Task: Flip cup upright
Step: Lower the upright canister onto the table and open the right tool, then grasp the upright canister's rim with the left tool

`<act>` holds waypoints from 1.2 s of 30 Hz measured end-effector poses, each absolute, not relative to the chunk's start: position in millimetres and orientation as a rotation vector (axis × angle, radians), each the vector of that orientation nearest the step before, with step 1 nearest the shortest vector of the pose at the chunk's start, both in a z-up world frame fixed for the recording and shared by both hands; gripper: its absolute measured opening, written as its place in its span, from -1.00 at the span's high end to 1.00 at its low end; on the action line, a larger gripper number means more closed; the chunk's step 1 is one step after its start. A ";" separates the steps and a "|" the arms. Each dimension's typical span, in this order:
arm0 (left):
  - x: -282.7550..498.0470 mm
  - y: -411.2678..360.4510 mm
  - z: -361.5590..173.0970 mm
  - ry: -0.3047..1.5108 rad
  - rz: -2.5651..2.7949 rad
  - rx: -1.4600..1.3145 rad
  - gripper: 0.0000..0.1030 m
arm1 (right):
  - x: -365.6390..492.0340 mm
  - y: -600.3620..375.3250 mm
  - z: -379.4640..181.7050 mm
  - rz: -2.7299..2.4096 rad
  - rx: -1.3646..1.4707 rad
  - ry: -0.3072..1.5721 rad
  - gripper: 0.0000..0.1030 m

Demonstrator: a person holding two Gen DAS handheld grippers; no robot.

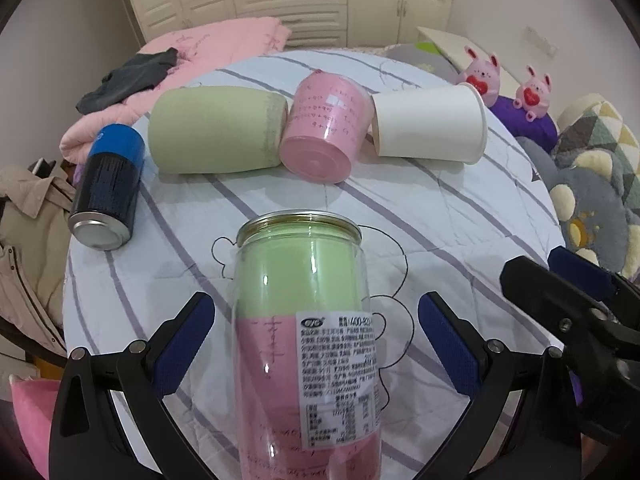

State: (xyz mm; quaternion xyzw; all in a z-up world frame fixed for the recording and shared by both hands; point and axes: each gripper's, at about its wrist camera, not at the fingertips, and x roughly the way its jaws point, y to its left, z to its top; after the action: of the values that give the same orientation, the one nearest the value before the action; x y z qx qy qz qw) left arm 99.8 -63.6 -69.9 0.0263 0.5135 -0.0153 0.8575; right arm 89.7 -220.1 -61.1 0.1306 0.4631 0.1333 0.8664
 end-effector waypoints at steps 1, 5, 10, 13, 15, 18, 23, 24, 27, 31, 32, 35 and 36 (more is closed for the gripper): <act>101.9 -64.1 -70.5 1.083 -0.032 0.056 -0.99 | 89.7 -220.7 -60.4 0.281 0.277 0.962 -0.54; 108.8 -63.8 -75.9 1.119 -0.031 0.045 -0.99 | 90.0 -220.9 -61.9 0.287 0.290 0.961 -0.54; 114.3 -62.7 -79.4 1.152 -0.026 0.032 -0.66 | 92.1 -218.1 -64.2 0.309 0.294 0.974 -0.54; 117.7 -61.1 -83.4 1.185 -0.026 0.014 -0.55 | 92.1 -217.6 -64.4 0.312 0.293 0.972 -0.54; 117.3 -60.9 -83.7 1.185 -0.024 0.013 -0.45 | 92.3 -217.8 -65.2 0.314 0.296 0.976 -0.54; 117.5 -59.4 -82.0 1.177 -0.037 0.003 -0.38 | 92.7 -218.3 -65.0 0.317 0.300 0.972 -0.54; 113.6 -53.9 -71.1 1.104 -0.056 -0.024 -0.38 | 90.8 -218.1 -63.4 0.329 0.315 0.952 -0.54; 111.8 -52.4 -66.2 1.076 -0.059 -0.037 -0.38 | 90.1 -218.1 -62.0 0.332 0.317 0.942 -0.54; 108.0 -48.6 -51.0 0.992 -0.049 -0.055 -0.38 | 87.9 -217.4 -56.1 0.344 0.318 0.904 -0.54; 103.1 -45.6 -33.8 0.893 -0.054 -0.080 -0.38 | 83.4 -217.0 -43.8 0.346 0.308 0.819 -0.54; 101.5 -44.2 -30.6 0.867 -0.052 -0.081 -0.38 | 81.9 -217.4 -41.5 0.349 0.309 0.800 -0.54; 96.2 -44.8 -28.8 0.834 -0.048 -0.065 -0.38 | 81.0 -216.4 -37.7 0.345 0.300 0.769 -0.54; 94.5 -43.6 -28.3 0.826 -0.056 -0.074 -0.38 | 81.0 -217.0 -37.4 0.342 0.304 0.765 -0.54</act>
State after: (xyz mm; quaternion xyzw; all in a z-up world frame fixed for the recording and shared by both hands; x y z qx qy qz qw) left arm 94.5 -43.6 -28.3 -0.0358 0.4012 -0.0272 0.9149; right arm 81.0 -217.0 -37.4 0.1470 0.3699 0.1652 0.9024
